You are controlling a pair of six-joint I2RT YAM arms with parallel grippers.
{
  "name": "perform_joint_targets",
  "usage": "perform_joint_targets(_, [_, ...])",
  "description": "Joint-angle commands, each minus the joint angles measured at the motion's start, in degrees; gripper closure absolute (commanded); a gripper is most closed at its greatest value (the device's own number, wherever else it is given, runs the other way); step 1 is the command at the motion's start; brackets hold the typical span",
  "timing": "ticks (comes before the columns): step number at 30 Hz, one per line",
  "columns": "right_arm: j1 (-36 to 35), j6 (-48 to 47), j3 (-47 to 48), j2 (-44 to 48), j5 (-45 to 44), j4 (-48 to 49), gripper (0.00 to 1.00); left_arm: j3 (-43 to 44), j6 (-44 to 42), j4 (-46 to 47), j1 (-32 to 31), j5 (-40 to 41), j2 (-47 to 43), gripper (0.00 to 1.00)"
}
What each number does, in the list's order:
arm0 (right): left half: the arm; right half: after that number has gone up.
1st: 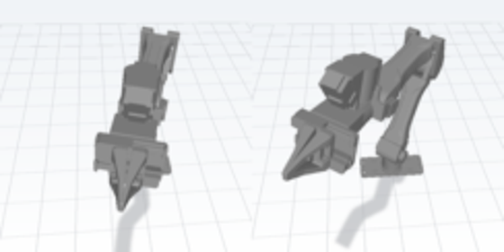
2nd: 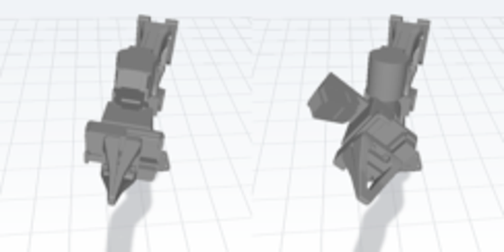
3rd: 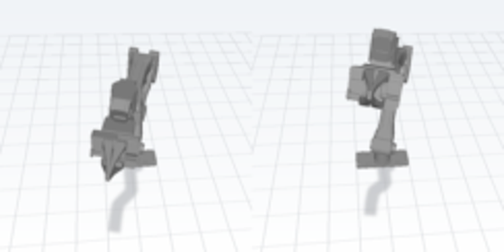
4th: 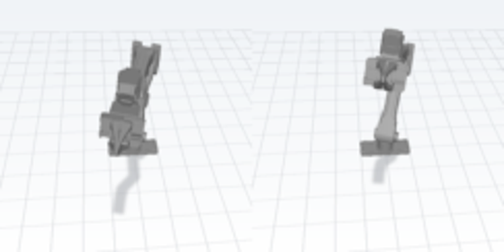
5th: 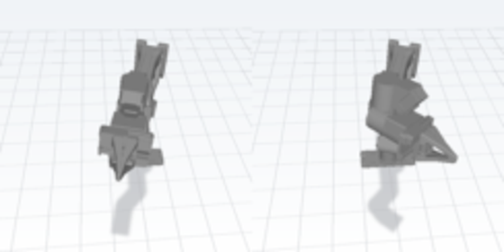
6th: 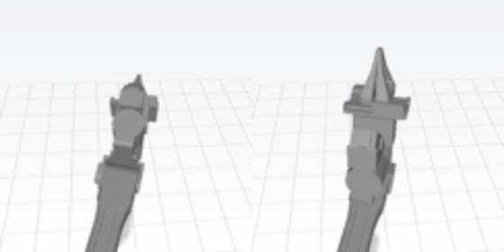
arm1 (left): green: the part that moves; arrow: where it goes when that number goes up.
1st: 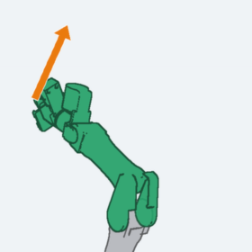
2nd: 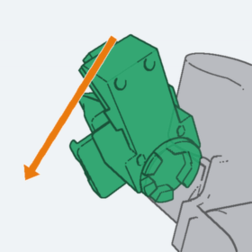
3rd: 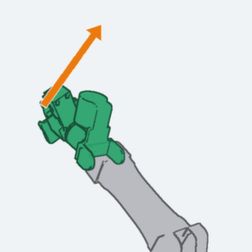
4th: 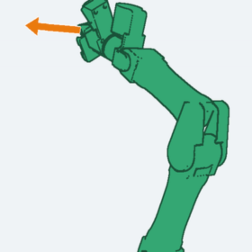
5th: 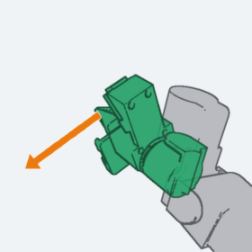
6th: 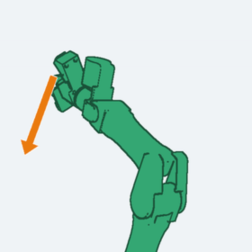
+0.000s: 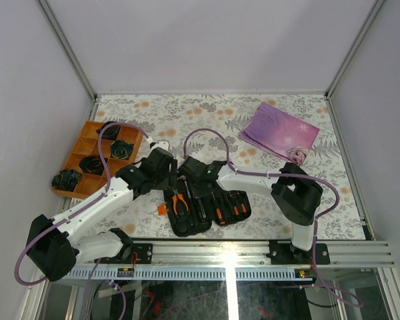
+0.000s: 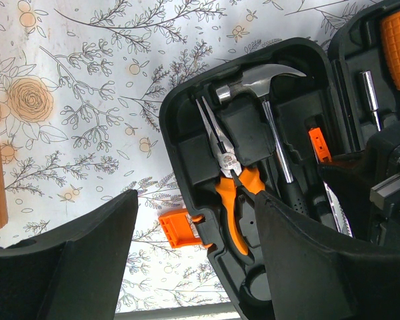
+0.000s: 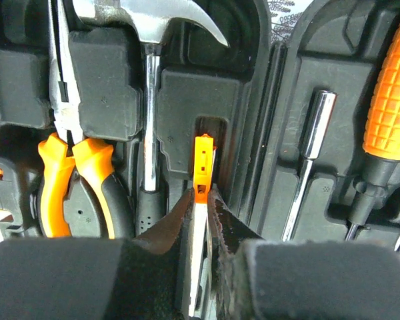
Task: Sort the tools into containers
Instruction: Place the utility knife in the storage box.
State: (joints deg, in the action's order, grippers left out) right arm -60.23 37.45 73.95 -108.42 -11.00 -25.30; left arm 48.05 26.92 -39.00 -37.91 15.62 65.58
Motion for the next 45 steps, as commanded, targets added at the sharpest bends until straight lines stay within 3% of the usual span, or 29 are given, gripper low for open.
perform_joint_targets(1, [-0.5, 2.2, -4.0, -1.4, 4.3, -2.4, 0.92, 0.7, -0.4, 1.6, -0.3, 1.1, -0.1, 0.31])
perform_joint_targets(13, [-0.6, 5.4, -11.0, -2.7, 4.8, -2.1, 1.0, 0.6, -0.4, 1.4, -0.3, 1.9, -0.5, 0.31])
perform_joint_targets(32, [-5.7, 9.4, -15.1, -8.0, -0.4, -3.8, 1.0, 0.1, -0.4, 1.7, -0.2, 1.7, -2.3, 0.3])
perform_joint_targets(36, [-5.6, 8.6, -15.0, -1.1, -2.8, -3.4, 0.92, 0.1, -0.2, 1.7, 0.0, 1.6, -2.2, 0.3])
perform_joint_targets(40, [-5.6, 6.9, -12.6, 6.8, -5.1, -2.5, 0.77, 0.1, -0.2, 1.8, 0.2, 1.2, -2.2, 0.3])
perform_joint_targets(45, [-5.4, 4.4, -7.7, 10.2, -8.3, -1.9, 0.66, 0.0, 0.0, 1.8, 0.4, 1.3, -2.4, 0.29])
